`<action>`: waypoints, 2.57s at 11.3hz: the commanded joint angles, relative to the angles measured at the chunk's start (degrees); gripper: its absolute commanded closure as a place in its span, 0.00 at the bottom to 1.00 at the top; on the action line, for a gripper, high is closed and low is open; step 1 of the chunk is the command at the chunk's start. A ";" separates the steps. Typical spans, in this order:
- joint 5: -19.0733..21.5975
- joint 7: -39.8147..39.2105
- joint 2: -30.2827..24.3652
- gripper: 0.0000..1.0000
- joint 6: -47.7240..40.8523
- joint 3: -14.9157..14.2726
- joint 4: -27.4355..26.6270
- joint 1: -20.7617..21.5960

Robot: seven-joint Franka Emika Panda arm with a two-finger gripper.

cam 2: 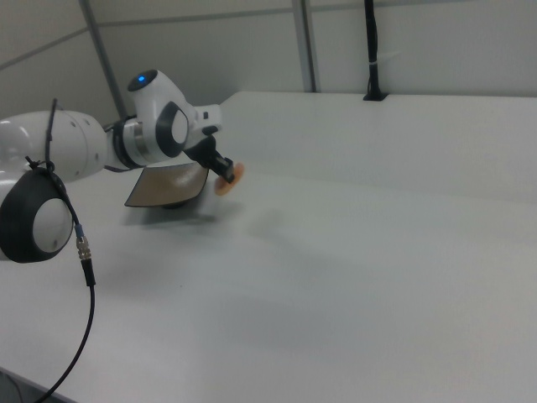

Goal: Bread is placed on a ceramic plate

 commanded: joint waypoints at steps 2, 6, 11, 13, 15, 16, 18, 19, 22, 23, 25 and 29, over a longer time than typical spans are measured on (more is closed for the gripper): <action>0.71 1.12 -3.13 0.91 -2.27 3.14 -1.59 4.33; -0.61 6.12 2.83 0.90 4.13 2.18 2.98 11.02; -2.09 6.66 7.85 0.14 6.69 -0.29 7.28 13.67; -3.59 7.10 7.94 0.00 6.69 -0.20 7.20 13.67; -3.68 7.27 7.59 0.00 6.52 -0.20 7.03 13.67; -3.60 7.19 7.24 0.00 6.26 -0.20 7.02 13.41; -3.60 7.10 4.88 0.00 4.08 -0.11 6.41 12.97; -3.60 6.75 2.78 0.00 0.75 -0.03 5.36 12.01; -2.46 0.62 -4.17 0.00 -9.26 0.77 0.44 10.16; -1.58 -2.28 -5.49 0.00 -13.65 0.77 -0.52 9.63; 3.85 -9.03 -8.04 0.00 -23.48 0.77 -1.32 8.40; 9.32 -20.76 -17.60 0.00 -42.07 0.33 -5.70 4.36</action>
